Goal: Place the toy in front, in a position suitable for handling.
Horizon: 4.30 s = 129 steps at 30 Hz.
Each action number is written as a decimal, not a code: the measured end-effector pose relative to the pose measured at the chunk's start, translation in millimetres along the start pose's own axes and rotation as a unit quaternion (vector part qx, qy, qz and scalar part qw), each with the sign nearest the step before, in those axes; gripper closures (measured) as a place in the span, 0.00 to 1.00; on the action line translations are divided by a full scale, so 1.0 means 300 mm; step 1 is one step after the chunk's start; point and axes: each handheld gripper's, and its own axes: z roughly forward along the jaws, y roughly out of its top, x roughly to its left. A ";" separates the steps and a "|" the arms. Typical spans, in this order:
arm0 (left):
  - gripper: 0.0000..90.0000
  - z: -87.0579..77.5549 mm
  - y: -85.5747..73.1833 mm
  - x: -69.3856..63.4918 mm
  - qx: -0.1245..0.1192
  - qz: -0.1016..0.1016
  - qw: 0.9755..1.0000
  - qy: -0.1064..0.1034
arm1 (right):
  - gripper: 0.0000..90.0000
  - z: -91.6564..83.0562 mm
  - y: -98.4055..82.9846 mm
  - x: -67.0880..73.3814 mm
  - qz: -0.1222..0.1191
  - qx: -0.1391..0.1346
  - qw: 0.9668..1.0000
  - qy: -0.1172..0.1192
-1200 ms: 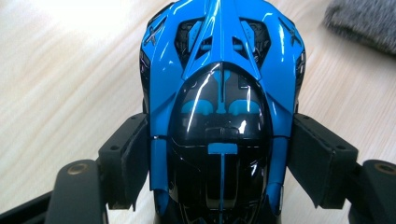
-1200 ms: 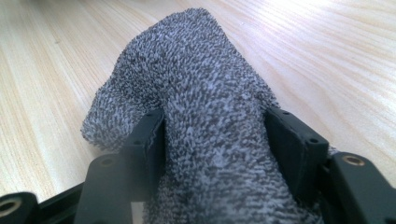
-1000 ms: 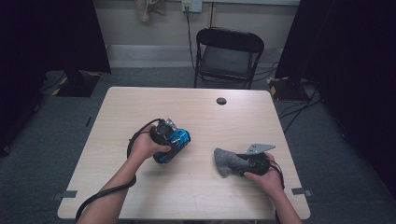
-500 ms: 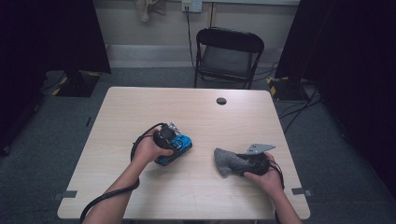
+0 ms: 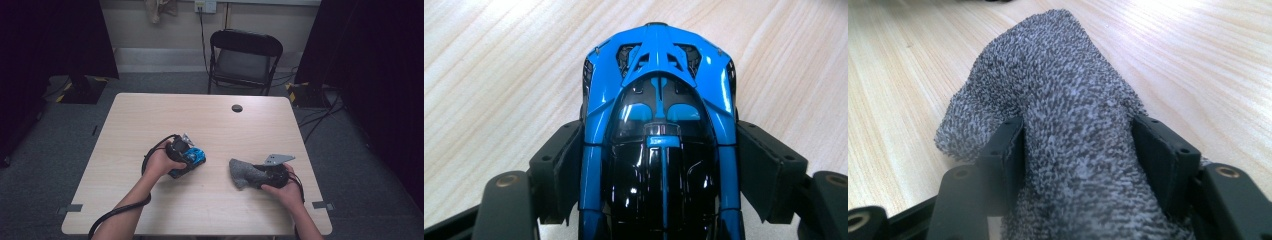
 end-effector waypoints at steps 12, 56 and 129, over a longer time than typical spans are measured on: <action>0.30 0.001 -0.011 -0.004 -0.014 0.001 1.000 0.003 | 0.44 0.001 0.000 0.001 -0.002 0.000 1.000 -0.001; 0.19 -0.244 -0.295 -0.040 -0.115 -0.025 0.993 0.012 | 0.29 -0.037 0.070 0.022 -0.046 0.027 0.998 -0.024; 0.27 -0.082 -0.309 -0.042 -0.146 -0.040 0.988 0.040 | 0.74 -0.001 0.208 0.064 -0.040 0.037 0.998 -0.017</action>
